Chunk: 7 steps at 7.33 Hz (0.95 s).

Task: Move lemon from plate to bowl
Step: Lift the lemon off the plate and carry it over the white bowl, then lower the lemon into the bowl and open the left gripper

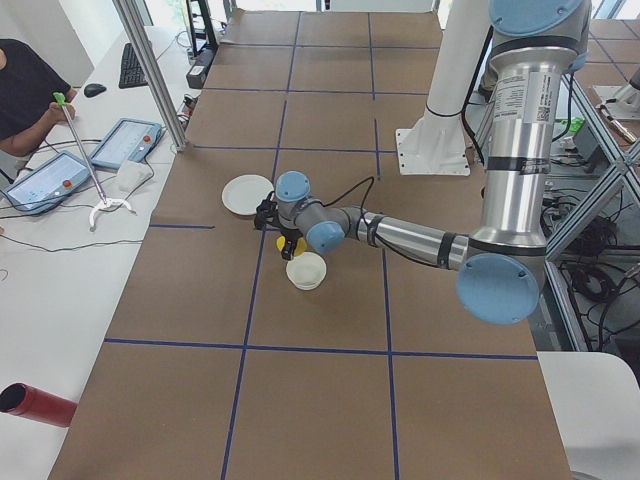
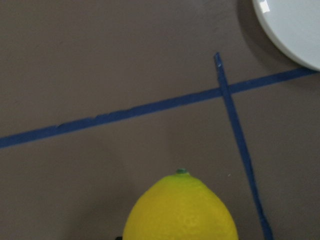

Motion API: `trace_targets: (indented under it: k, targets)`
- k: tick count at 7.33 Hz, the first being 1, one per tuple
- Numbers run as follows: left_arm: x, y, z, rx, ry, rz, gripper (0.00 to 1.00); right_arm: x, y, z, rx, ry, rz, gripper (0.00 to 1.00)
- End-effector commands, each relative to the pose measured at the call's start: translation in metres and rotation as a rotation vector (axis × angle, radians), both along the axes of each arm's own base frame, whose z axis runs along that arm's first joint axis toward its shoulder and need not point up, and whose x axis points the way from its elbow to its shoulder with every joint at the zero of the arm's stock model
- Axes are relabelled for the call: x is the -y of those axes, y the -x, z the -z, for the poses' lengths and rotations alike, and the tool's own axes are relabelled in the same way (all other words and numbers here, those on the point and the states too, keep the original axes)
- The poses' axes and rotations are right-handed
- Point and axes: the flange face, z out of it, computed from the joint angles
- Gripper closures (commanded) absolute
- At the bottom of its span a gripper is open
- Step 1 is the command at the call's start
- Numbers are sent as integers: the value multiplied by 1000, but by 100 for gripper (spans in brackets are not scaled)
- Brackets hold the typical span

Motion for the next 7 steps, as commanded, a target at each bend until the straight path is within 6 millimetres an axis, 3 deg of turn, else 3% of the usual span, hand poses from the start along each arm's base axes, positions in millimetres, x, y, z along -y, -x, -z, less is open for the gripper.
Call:
trace_targets:
  k: [1, 6, 7]
  targets:
    - [-21, 17, -17, 58, 4, 46, 100, 0, 0, 0, 0, 0, 0, 0]
    - [-23, 12, -26, 58, 37, 24, 100, 0, 0, 0, 0, 0, 0, 0]
    - [-25, 10, -26, 40, 55, 4, 89, 0, 0, 0, 0, 0, 0, 0]
